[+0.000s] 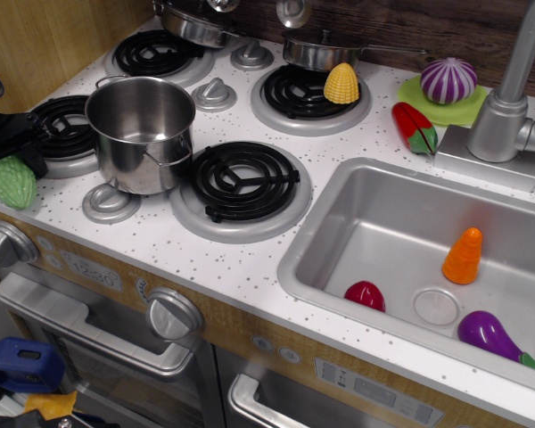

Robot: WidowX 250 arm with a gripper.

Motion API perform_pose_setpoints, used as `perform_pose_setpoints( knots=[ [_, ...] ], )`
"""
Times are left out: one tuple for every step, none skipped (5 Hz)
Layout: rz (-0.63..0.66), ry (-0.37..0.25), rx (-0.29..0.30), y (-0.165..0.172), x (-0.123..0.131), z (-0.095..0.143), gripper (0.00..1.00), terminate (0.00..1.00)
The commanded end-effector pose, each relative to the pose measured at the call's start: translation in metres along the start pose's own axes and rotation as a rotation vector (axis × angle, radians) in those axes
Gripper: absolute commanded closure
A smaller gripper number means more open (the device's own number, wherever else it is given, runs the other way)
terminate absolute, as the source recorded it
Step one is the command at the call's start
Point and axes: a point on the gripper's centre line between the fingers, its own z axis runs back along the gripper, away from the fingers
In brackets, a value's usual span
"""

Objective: Put green squash in pot or pan

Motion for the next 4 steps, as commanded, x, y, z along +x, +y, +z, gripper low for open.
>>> perform_pose_setpoints(
  knots=[
    [-0.064,-0.095,0.058,-0.019,0.016,0.046,1.00,0.00],
    [-0.079,-0.114,0.134,-0.041,0.020,0.082,1.00,0.00],
    [-0.074,-0.148,0.199,-0.061,0.014,0.109,1.00,0.00],
    [-0.087,-0.201,0.251,-0.087,0.008,0.128,1.00,0.00]
  ],
)
